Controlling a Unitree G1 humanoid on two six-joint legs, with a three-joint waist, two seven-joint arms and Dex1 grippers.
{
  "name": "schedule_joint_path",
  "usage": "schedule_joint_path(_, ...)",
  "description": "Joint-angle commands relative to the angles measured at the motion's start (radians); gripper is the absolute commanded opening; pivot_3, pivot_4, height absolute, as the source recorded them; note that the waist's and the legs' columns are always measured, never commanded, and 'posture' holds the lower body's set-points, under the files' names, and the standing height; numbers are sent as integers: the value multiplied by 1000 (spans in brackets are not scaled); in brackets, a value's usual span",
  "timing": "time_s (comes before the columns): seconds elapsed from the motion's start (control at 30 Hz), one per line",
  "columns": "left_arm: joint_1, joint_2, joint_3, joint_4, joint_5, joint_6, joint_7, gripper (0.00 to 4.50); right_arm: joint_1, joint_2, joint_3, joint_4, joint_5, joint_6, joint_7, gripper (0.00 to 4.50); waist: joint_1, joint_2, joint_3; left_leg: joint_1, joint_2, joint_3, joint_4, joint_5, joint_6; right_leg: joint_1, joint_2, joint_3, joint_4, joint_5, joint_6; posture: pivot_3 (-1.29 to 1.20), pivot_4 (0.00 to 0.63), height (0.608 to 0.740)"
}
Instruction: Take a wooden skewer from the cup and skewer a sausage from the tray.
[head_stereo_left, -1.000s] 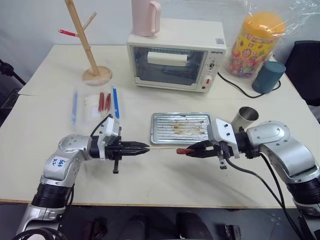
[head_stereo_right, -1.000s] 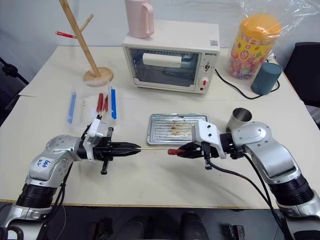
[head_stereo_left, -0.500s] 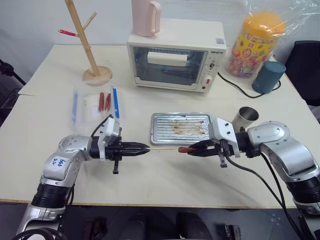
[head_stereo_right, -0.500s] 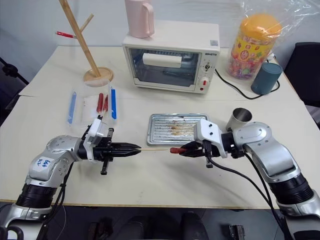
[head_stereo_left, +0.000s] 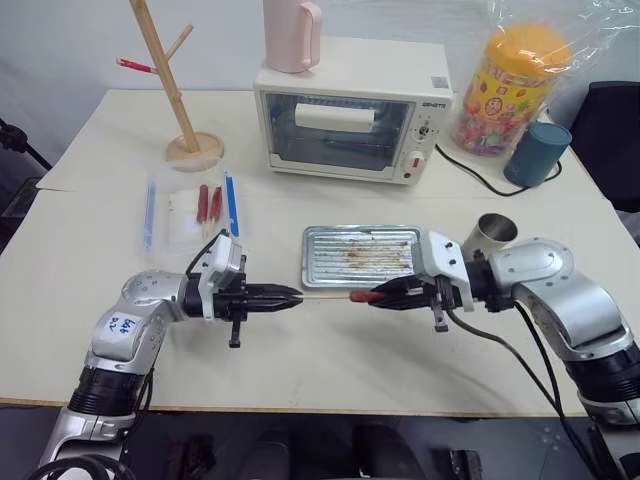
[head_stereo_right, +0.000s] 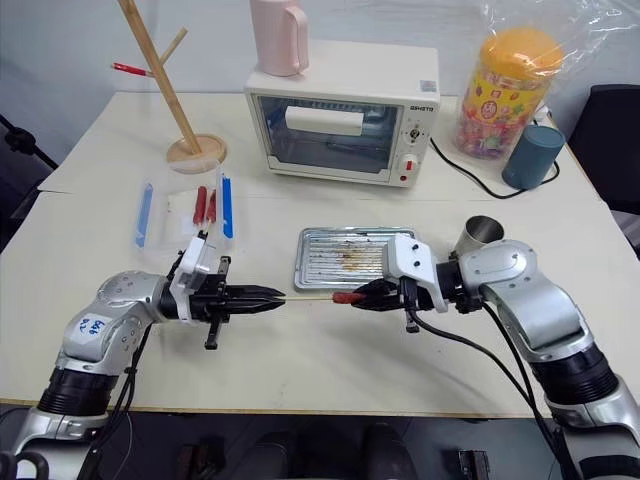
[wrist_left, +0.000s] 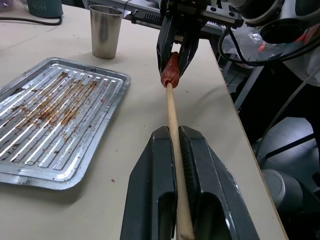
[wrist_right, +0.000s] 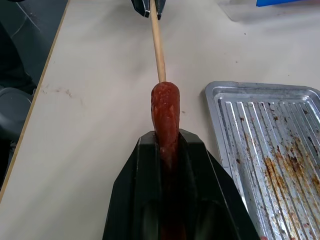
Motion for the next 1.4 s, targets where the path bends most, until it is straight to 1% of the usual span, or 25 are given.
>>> schedule_joint_path(0.03, -12, -9, -1, -15, -1, -16, 1, 0, -25, 7, -6, -33, 13, -5, 0, 415, 0, 0, 0, 0, 0, 0, 0, 0, 0, 0, 0, 0, 0, 0, 0, 0, 150, 740)
schedule_joint_path(0.27, -26, -26, -21, -3, 3, -21, -18, 0, -60, 42, 34, -33, 10, 4, 4, 415, -1, 0, 0, 0, 0, 0, 0, 0, 0, 0, 0, 0, 0, 0, 0, 0, 150, 740)
schedule_joint_path(0.53, -70, -83, -62, 34, 27, -43, -24, 0, -124, 122, 88, -33, 6, 39, -10, 415, -1, 0, 0, 0, 0, 0, 1, 0, 0, 0, 0, 0, 1, 0, 0, 0, 150, 740)
schedule_joint_path(0.63, -74, -97, -55, 39, 32, -46, -17, 0, -119, 127, 90, -47, 12, 63, -10, 415, 0, 0, 0, 0, 0, 0, 1, 0, 0, 0, 0, 0, 1, 0, 0, 0, 150, 740)
schedule_joint_path(0.7, -67, -101, -37, 35, 24, -38, -5, 0, -100, 116, 64, -63, 25, 110, -32, 415, 0, 0, 0, 0, 0, 0, 1, 0, 0, 0, 0, 0, 1, 0, 0, 0, 150, 740)
schedule_joint_path(0.77, -56, -95, -20, 28, 17, -32, 0, 0, -83, 105, 39, -70, 15, 100, -45, 863, 0, 0, 0, 0, 0, 0, 1, 0, 0, 0, 0, -1, 1, 0, 0, 0, 150, 740)
schedule_joint_path(0.8, -46, -87, -5, 25, 11, -30, 1, 0, -67, 80, 24, -76, 20, 105, -30, 1003, 1, 0, 0, 0, 0, 0, 1, 0, 0, 0, 0, -1, 1, 0, 0, 0, 150, 740)
schedule_joint_path(0.83, -35, -77, 16, 25, 3, -30, -1, 0, -50, 72, -2, -68, 6, 60, -37, 1333, 1, 0, 0, 0, 0, 0, 1, 0, 0, 0, 0, -1, 1, 0, 0, 0, 150, 740)
schedule_joint_path(0.9, -7, -55, 71, 17, -24, -27, -1, 0, -9, 50, -64, -71, 24, 35, -42, 1784, 0, 0, 0, -1, 0, 0, 1, 0, 0, -1, 0, -1, 1, 0, 0, 0, 150, 740)
schedule_joint_path(0.93, 10, -42, 105, 12, -44, -23, 1, 0, 12, 50, -104, -69, 21, -14, -57, 2040, -1, 0, 0, -1, 0, 0, 1, 0, 0, -1, 0, 0, 1, 0, 0, 0, 150, 740)
schedule_joint_path(0.97, 29, -26, 137, 6, -59, -20, 0, 0, 31, 50, -145, -73, 29, -40, -70, 2150, -2, 0, 0, -1, 0, 0, 1, 0, 0, -1, 0, 0, 1, 0, 0, 0, 150, 740)
schedule_joint_path(1.0, 46, -14, 161, 0, -68, -19, 4, 0, 48, 46, -176, -77, 34, -64, -77, 2547, -3, 0, 0, -1, 0, 0, 1, 0, 0, -1, 0, 0, 1, 0, 0, 0, 150, 740)
schedule_joint_path(1.03, 64, -2, 192, -6, -83, -11, 17, 0, 66, 39, -208, -80, 43, -83, -77, 2724, -3, 0, 0, -1, 0, 0, 1, 0, 0, -1, 1, 0, 1, 0, 0, 0, 150, 740)
schedule_joint_path(1.1, 107, 20, 253, -15, -104, -6, 38, 0, 116, 51, -303, -81, 135, -135, -23, 3311, 0, 0, 0, -1, 0, 0, 1, 0, 0, -1, 0, 0, 1, 0, 0, 0, 150, 740)
schedule_joint_path(1.13, 130, 28, 283, -19, -110, -8, 50, 0, 142, 65, -355, -80, 191, -173, 11, 3504, 0, 0, 0, -1, 0, -1, 1, 0, 0, 0, 0, 0, 1, 0, 0, 0, 150, 740)
schedule_joint_path(1.17, 150, 30, 312, -24, -118, -5, 71, 0, 167, 78, -398, -78, 222, -207, 18, 3848, 1, 0, 0, -1, 0, -1, 0, 0, 0, 0, 0, 0, 0, 0, 0, 0, 150, 740)
schedule_joint_path(1.2, 165, 30, 330, -31, -125, -3, 87, 0, 185, 84, -424, -78, 238, -229, 19, 4065, 1, 0, 0, -1, 0, -1, 0, 0, 0, 0, 0, 0, 0, 0, 0, 0, 150, 740)
schedule_joint_path(1.23, 177, 23, 356, -34, -133, -3, 116, 0, 214, 65, -440, -86, 235, -213, 5, 4321, 2, 0, 0, 0, 0, -1, 0, 0, 0, 1, 0, 0, 0, 0, 0, 0, 150, 740)
schedule_joint_path(1.27, 185, 9, 388, -35, -144, -2, 159, 0, 239, 65, -471, -103, 286, -174, -18, 4464, 3, 0, 0, 0, 0, -1, 0, 0, 0, 1, 0, 0, 0, 0, 0, 0, 150, 740)
schedule_joint_path(1.3, 172, -40, 442, -30, -132, -41, 278, 0, 285, 92, -511, -144, 325, -157, -74, 4464, 5, 0, 0, 0, 0, -1, 0, 0, 0, 1, 0, 0, 0, 0, 0, 0, 150, 740)
schedule_joint_path(1.37, 132, -141, 532, -15, -93, -108, 526, 0, 356, 155, -561, -210, 335, -199, -164, 4464, 14, 0, 0, 0, 0, -1, 0, 0, 0, 1, -1, 0, 0, 0, 0, 0, 150, 740)
schedule_joint_path(1.4, 113, -182, 564, -8, -80, -127, 624, 0, 381, 181, -573, -237, 333, -214, -208, 4464, 18, -2, 0, 0, 0, -1, 1, 0, 0, 1, 0, 0, 0, 0, 0, 0, 150, 740)
